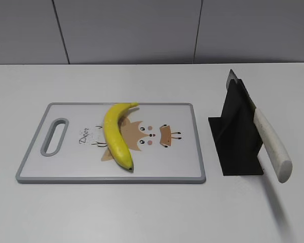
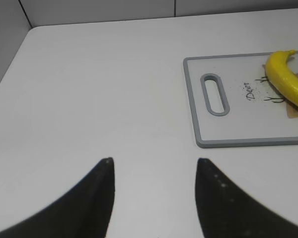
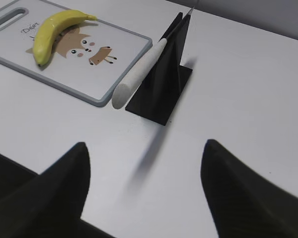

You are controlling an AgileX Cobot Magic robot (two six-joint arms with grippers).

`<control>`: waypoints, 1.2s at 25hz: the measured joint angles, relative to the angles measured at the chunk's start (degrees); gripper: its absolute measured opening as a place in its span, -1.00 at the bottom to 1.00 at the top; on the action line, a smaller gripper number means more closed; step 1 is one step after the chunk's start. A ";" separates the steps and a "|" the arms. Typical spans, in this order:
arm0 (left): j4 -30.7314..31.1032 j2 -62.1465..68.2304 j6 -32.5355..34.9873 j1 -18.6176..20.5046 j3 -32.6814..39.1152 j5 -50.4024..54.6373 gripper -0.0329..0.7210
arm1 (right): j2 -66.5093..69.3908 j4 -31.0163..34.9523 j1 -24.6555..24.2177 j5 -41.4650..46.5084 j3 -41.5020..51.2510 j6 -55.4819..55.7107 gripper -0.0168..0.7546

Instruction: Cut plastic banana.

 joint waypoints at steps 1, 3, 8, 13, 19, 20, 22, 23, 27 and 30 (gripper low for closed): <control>0.00 0.00 0.00 0.00 0.00 0.00 0.44 | 0.00 0.05 0.00 0.00 0.00 0.00 0.45; 0.00 0.00 0.00 0.00 0.00 -0.04 0.44 | 0.00 0.10 0.00 0.00 0.00 -0.06 0.45; 0.00 0.00 0.00 0.00 0.00 -0.04 0.44 | 0.00 0.19 -0.25 0.00 0.00 -0.06 0.45; 0.00 0.00 0.00 0.49 0.00 -0.04 0.44 | 0.00 0.62 -4.17 0.00 0.00 -0.13 0.45; 0.00 0.00 0.00 4.29 0.00 -0.06 0.44 | 0.00 0.62 -15.07 0.00 0.00 -0.18 0.45; 0.00 0.00 0.00 4.94 0.00 -0.06 0.44 | 0.00 0.62 -17.11 0.00 0.00 -0.18 0.45; 0.00 0.00 0.00 5.64 0.00 -0.06 0.44 | 0.00 0.62 -20.64 0.00 0.00 -0.18 0.45; 0.00 0.00 0.00 5.80 0.00 -0.11 0.44 | 0.00 0.62 -22.38 0.00 0.00 -0.18 0.45; 0.00 0.00 0.00 5.88 0.00 -0.11 0.44 | 0.00 0.62 -27.36 0.00 0.00 -0.18 0.45; 0.00 0.00 0.00 5.88 0.00 -0.11 0.44 | 0.00 0.62 -29.76 0.00 0.00 -0.18 0.45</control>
